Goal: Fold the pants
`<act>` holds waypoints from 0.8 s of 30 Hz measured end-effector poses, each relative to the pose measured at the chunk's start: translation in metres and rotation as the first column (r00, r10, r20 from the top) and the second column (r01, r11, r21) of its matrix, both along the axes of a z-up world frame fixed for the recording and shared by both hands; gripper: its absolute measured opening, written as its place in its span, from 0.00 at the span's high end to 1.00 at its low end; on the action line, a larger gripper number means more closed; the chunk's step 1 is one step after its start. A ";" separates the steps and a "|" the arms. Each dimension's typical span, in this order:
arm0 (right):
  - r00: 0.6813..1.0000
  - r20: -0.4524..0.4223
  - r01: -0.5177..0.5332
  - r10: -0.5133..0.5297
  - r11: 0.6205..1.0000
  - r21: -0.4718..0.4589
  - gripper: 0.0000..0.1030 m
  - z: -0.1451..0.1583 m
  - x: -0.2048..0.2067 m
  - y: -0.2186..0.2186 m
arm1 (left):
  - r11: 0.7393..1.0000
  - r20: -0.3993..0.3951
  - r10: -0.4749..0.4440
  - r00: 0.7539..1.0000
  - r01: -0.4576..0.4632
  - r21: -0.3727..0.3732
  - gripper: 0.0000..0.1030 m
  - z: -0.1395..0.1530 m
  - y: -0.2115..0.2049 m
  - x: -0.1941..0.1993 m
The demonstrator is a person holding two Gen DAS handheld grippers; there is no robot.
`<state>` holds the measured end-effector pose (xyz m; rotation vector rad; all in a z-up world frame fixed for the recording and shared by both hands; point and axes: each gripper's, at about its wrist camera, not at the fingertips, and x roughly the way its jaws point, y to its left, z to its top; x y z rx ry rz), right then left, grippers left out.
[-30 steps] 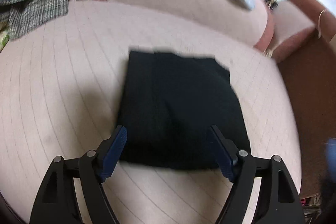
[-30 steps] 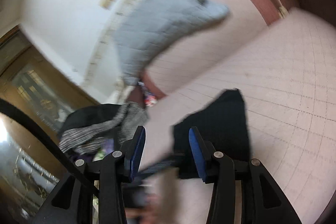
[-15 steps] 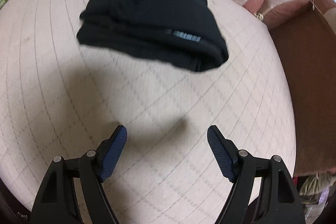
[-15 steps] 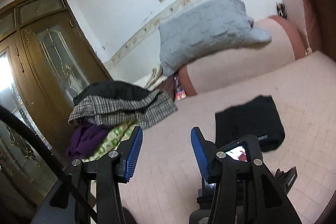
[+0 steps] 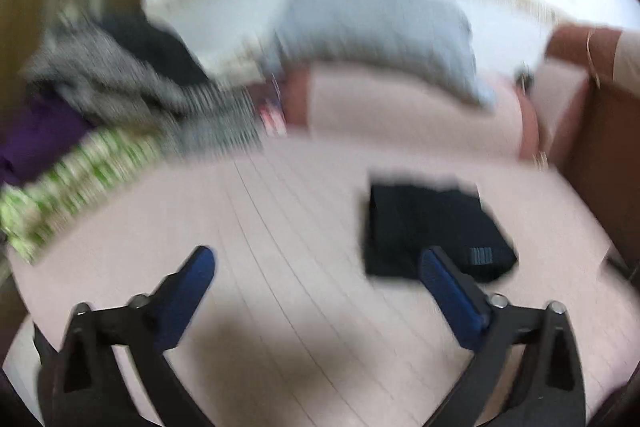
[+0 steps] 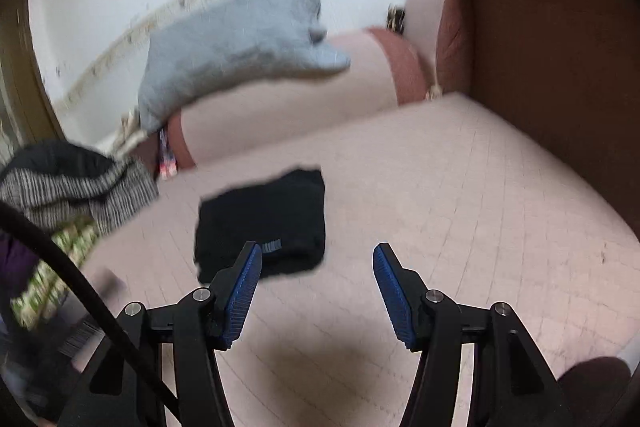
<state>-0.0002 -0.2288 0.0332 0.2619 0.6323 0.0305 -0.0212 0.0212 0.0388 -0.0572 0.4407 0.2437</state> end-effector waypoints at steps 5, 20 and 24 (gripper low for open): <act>0.994 -0.034 -0.108 0.106 0.992 -0.059 0.38 -0.014 0.006 0.028 | 0.984 0.129 -0.009 0.992 -0.014 0.179 0.00 0.035 -0.015 -0.020; 0.975 -0.177 -0.155 0.134 0.982 -0.112 0.35 -0.061 0.010 0.043 | 0.979 -0.363 -0.202 0.910 0.186 -0.080 0.00 -0.047 -0.018 0.027; 0.968 -0.224 -0.146 0.111 0.979 -0.145 0.35 -0.077 0.016 0.043 | 0.980 -0.405 -0.197 0.893 0.168 -0.107 0.00 -0.063 -0.016 0.028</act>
